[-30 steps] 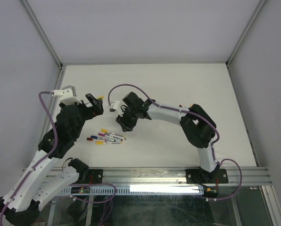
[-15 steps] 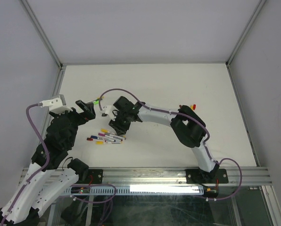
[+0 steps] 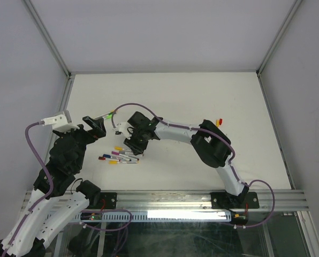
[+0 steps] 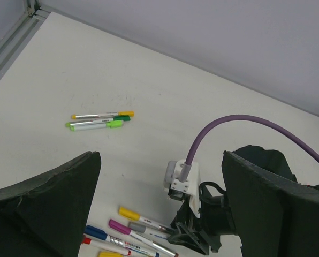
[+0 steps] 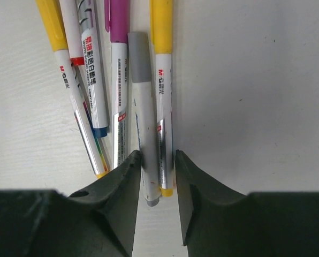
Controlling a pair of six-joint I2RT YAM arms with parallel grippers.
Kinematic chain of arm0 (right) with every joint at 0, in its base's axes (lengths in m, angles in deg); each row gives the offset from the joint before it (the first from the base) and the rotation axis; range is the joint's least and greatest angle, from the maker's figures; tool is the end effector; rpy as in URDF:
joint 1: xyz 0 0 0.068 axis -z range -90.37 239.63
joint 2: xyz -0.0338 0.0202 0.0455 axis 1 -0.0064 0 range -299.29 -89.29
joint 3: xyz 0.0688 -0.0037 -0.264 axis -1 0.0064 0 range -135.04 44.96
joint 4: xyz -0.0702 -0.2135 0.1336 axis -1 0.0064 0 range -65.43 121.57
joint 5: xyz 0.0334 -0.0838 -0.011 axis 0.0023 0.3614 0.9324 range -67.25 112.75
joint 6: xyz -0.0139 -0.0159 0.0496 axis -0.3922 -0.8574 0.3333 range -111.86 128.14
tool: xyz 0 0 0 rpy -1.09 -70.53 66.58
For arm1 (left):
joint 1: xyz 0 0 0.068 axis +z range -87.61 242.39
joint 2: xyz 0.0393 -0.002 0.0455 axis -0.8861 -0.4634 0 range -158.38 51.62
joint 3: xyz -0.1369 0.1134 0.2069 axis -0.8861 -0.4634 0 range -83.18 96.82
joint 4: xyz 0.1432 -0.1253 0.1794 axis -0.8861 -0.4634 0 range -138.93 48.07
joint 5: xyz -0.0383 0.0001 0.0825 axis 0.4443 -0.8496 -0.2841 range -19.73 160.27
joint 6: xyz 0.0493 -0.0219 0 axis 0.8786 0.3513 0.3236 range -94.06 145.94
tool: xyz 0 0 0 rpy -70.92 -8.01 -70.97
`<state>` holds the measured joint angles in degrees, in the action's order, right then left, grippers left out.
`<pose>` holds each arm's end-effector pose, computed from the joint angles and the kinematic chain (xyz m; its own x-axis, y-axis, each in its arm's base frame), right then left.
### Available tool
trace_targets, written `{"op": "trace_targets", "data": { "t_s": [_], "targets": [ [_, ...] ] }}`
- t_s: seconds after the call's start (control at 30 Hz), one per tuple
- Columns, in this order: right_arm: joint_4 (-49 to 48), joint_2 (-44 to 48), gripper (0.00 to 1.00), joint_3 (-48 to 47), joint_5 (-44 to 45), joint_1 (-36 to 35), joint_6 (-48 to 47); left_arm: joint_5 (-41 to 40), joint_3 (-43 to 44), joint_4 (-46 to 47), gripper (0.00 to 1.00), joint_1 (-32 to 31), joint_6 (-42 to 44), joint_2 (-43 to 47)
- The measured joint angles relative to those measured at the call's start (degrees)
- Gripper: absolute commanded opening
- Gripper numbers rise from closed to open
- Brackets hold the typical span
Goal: Open the pen caps
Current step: Move the pen to the center of the board.
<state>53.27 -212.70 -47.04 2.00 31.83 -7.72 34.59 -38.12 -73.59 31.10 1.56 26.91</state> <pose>0.2339 0.3953 0.1645 -0.2025 -0.8011 -0.5632 -0.9779 0.1352 0.1593 0.0878 -0.0289 0.3451 -0.1250 -0.3165 -0.9403 -0.1300 0.9448 -0.3007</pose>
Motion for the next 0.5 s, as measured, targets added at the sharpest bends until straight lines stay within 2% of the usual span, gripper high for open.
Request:
{"op": "trace_targets", "data": {
  "t_s": [0.2,0.5],
  "targets": [
    [0.85,0.0,0.41,-0.22,-1.79,0.13,0.35,0.02,0.0,0.0,0.99,0.0,0.02,-0.02],
    [1.66,-0.02,0.37,-1.01,-5.42,2.12,2.1,0.09,0.0,0.0,0.99,0.02,0.04,-0.02]
  ]
}}
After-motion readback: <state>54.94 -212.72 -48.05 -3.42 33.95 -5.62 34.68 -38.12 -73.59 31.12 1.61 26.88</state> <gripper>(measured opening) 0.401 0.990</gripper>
